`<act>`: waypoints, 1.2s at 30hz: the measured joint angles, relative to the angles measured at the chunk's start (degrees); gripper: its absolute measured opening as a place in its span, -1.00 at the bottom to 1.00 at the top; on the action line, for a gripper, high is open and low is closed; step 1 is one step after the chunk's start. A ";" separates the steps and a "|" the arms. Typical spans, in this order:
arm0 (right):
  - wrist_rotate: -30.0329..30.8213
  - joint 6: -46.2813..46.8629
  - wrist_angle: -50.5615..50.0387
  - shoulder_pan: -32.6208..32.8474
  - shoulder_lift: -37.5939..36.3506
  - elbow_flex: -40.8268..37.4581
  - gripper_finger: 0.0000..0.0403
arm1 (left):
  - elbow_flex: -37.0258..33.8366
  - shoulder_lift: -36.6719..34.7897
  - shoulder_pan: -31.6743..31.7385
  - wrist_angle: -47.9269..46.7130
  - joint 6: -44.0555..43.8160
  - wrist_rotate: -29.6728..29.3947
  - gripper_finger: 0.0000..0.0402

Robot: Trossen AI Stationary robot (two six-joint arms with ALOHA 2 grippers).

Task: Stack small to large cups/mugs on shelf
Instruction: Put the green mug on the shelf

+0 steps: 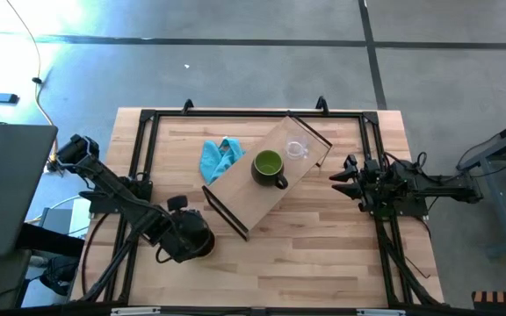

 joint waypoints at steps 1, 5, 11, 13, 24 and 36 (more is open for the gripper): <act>0.00 0.00 0.00 0.00 0.00 0.00 -0.35 | 0.00 0.00 0.64 0.02 1.78 -0.04 -0.32; 0.00 0.10 0.00 0.00 0.00 0.00 -0.35 | 0.00 -0.02 4.27 1.80 10.49 0.15 -0.32; -0.01 1.47 0.00 0.00 0.00 0.00 -0.35 | 0.02 0.01 9.64 7.47 23.12 5.69 -0.31; -0.27 1.49 0.00 0.00 0.00 0.00 -0.35 | 0.04 0.04 10.89 7.84 25.97 8.00 -0.31; -0.85 1.19 -0.93 0.00 0.00 0.00 -0.35 | 0.03 0.11 12.14 7.83 33.85 14.28 -0.33; -0.83 -0.02 -0.90 0.00 0.00 0.00 -0.35 | 0.04 0.13 12.16 6.95 18.33 14.67 -0.81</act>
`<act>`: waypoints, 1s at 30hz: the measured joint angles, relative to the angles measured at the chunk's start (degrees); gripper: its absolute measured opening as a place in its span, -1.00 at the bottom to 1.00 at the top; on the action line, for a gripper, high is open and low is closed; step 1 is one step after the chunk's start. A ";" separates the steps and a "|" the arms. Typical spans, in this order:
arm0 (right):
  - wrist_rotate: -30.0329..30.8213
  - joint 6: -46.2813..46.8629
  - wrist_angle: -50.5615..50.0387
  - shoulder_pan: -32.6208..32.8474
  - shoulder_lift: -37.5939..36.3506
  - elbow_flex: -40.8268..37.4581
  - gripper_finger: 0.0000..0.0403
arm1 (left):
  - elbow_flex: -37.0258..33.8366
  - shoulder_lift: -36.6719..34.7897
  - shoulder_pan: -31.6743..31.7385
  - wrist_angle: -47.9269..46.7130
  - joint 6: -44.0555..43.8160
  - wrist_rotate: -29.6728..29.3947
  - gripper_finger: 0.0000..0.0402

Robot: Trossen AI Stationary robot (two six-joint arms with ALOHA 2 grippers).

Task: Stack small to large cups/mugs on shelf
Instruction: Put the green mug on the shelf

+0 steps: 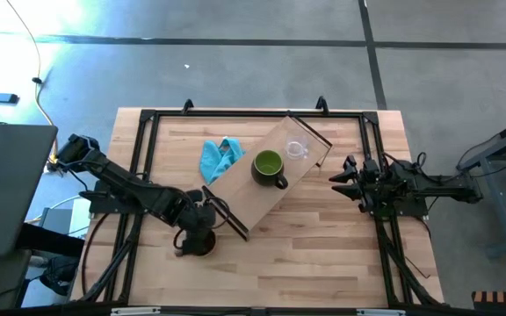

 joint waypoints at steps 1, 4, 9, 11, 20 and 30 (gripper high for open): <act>0.00 0.00 -0.01 0.00 0.00 0.00 -0.35 | 0.03 -0.02 -0.01 -0.22 -1.22 0.32 -0.87; 0.00 0.11 -0.01 0.00 0.00 0.00 -0.35 | 0.09 0.00 -0.09 0.41 -5.76 0.85 -0.96; -0.03 0.11 -0.14 0.00 0.00 0.00 -0.35 | 0.09 0.00 -0.04 -0.08 -13.20 1.77 -0.89; -0.07 0.13 -0.50 0.00 0.00 0.00 -0.35 | 0.09 0.00 -0.04 -0.32 -15.85 2.15 -0.88; -0.24 0.11 -1.57 0.00 -0.02 0.00 -0.35 | 0.09 -0.07 -3.74 -0.44 -22.07 2.05 -0.96; -0.24 0.11 -1.72 0.00 -0.02 0.00 -0.35 | -0.09 0.11 -7.72 0.17 -30.10 -2.08 -0.59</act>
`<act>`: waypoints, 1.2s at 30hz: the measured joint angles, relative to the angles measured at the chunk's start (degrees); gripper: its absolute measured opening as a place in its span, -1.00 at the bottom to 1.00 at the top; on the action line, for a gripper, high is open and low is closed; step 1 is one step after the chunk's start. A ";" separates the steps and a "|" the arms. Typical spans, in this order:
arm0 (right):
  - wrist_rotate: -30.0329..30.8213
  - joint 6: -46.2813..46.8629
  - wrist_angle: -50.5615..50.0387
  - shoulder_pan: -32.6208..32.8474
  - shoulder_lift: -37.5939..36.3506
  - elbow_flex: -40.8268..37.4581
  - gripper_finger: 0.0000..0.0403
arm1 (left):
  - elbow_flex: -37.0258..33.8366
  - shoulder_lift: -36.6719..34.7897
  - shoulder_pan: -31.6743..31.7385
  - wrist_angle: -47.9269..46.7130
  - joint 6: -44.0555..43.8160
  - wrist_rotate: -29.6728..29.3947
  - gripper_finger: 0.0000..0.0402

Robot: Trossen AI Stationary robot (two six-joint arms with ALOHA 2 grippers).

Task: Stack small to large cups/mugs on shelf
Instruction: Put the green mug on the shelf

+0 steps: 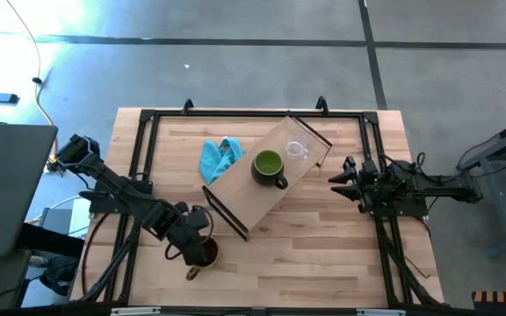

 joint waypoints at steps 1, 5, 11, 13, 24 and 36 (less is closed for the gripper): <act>-0.06 0.01 0.01 0.00 0.00 0.00 -0.35 | 0.05 0.00 0.04 0.00 -0.01 -0.30 -0.55; -0.68 0.32 0.02 0.00 0.00 0.00 -0.35 | 0.82 0.00 0.24 0.22 3.29 -0.76 -0.43; -0.73 0.93 0.02 0.00 0.00 0.00 -0.35 | 2.43 -0.05 0.20 0.40 15.58 -1.03 -0.33; -0.73 1.21 0.02 0.00 0.00 0.00 -0.35 | 2.40 -0.07 0.24 0.37 18.57 -1.15 -0.33; -0.81 2.45 0.05 0.00 0.00 0.00 -0.35 | 2.29 0.26 2.72 0.22 30.16 -1.76 -0.32; -0.81 2.86 0.46 0.00 0.00 0.00 -0.35 | 2.29 0.24 6.65 0.31 38.50 4.13 -0.32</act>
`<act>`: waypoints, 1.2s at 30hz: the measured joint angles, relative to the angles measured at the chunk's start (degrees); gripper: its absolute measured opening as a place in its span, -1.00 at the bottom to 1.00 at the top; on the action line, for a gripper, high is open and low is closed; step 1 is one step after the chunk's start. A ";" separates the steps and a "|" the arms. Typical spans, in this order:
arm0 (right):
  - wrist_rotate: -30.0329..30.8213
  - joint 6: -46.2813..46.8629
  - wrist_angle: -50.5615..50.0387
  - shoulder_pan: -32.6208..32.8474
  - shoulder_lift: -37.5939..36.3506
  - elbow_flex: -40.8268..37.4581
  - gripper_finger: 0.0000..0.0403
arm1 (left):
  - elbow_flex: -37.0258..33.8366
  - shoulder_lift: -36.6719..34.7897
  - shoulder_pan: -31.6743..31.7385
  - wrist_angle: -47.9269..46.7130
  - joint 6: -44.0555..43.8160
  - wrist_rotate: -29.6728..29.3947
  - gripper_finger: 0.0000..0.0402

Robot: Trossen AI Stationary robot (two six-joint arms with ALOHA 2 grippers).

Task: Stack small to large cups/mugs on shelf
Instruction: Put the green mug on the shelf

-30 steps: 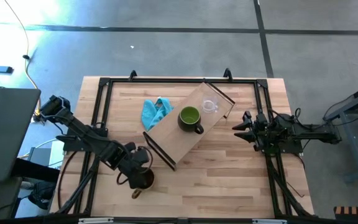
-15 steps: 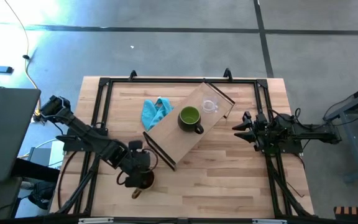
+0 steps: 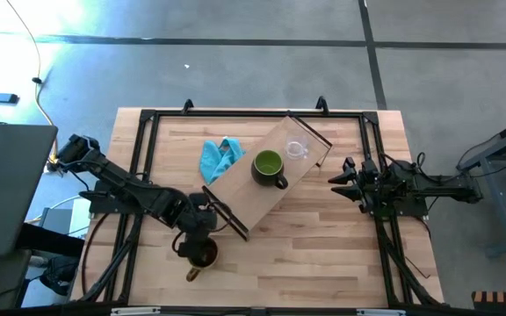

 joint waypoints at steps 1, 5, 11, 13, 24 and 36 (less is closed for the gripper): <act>0.02 -0.02 0.00 0.00 0.00 0.00 -0.35 | 0.00 0.00 0.00 0.02 0.46 0.55 -0.32; 0.02 -0.42 -0.01 0.00 0.00 0.00 -0.35 | -0.07 0.02 -0.09 0.30 1.02 2.21 -0.32; 0.02 -1.76 -0.02 0.00 0.00 0.00 -0.35 | -0.07 0.02 -0.05 0.67 0.74 2.79 -0.32; 0.02 -1.83 -0.02 0.00 0.00 0.00 -0.35 | -0.07 0.23 -0.07 1.65 0.86 3.87 -0.32; 0.01 -0.16 -0.20 0.00 0.15 -0.02 -0.35 | -0.07 5.48 -0.07 3.56 2.24 7.97 -0.32; -0.04 0.00 -0.26 0.00 0.07 -0.02 -0.35 | -0.09 5.14 -0.05 3.23 -3.71 7.23 -0.71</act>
